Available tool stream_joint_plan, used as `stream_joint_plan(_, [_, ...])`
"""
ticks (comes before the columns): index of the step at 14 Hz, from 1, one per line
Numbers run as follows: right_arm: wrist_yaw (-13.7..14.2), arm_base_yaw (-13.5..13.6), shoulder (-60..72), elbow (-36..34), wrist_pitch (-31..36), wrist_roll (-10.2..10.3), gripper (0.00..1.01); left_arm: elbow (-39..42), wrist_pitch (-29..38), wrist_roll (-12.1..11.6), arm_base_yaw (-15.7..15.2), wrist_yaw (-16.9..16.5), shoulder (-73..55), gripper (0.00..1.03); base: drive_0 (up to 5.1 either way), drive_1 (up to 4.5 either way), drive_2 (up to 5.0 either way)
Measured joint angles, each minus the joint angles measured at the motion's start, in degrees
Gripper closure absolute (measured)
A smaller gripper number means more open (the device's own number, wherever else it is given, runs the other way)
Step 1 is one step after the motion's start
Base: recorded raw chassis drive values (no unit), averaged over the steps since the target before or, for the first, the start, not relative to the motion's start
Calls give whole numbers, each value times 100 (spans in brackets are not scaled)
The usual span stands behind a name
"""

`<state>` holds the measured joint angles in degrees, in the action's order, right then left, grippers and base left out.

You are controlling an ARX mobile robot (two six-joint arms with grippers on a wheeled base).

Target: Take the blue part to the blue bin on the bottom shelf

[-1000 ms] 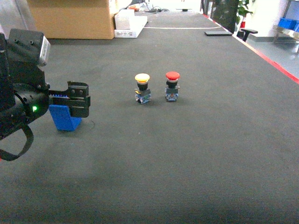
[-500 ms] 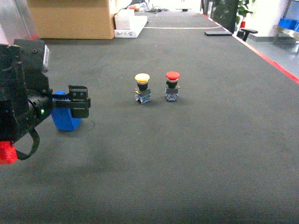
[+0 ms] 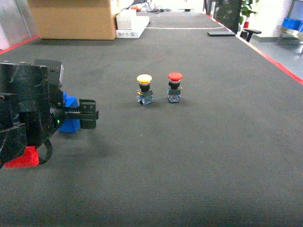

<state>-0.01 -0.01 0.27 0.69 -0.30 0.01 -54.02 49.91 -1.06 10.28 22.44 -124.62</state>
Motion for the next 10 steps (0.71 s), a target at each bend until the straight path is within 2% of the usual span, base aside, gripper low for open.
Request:
stream_joint_plan(4, [0, 0, 0, 0, 2, 2, 3, -313, -247, 151, -44, -90, -203, 5, 0, 0, 0])
stream_joint_plan(5, [0, 0, 0, 0, 2, 2, 3, -352, -289, 225, -68, -90, -225, 12, 0, 0, 0])
stream_joint_plan(9, [0, 0, 0, 0, 2, 2, 3, -387, -271, 258, -136, -234, -254, 56, 0, 0, 0])
stream_joint_plan(10, [0, 0, 0, 0, 2, 2, 3, -389, -271, 258, -151, -238, -251, 58, 0, 0, 0])
